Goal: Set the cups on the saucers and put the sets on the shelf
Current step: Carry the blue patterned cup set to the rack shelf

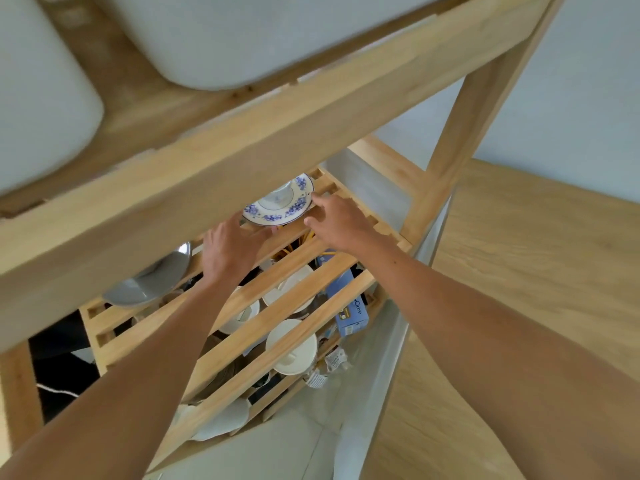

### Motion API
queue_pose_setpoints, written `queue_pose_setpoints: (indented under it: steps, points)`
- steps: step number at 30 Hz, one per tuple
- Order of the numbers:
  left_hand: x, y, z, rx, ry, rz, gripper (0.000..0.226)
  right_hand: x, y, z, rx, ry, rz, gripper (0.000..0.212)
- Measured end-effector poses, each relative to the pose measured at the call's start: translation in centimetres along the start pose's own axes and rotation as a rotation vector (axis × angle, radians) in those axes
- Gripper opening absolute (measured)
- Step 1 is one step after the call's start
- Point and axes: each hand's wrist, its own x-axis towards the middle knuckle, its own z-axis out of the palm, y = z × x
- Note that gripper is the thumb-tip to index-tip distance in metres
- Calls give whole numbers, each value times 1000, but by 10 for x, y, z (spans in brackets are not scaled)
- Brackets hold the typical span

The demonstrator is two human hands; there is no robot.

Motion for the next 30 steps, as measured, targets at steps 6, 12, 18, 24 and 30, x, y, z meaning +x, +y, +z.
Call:
queue_pose_setpoints:
  steps: [6,12,18,24,30]
  points:
    - [-15,2,-9,-29,50,5,62,-27,-1,-20,137,-52,29,41]
    - [-54,19,-22,-69,-39,42,55,-79,0,-48,223,-28,67,32]
    - [-115,62,-40,-169,-49,81,44,-149,8,-90,275,30,55,30]
    - [-192,117,-49,-338,-56,121,36,-239,28,-137,314,139,46,30]
    - [-265,178,-32,-409,-122,251,39,-328,63,-184,293,273,92,30]
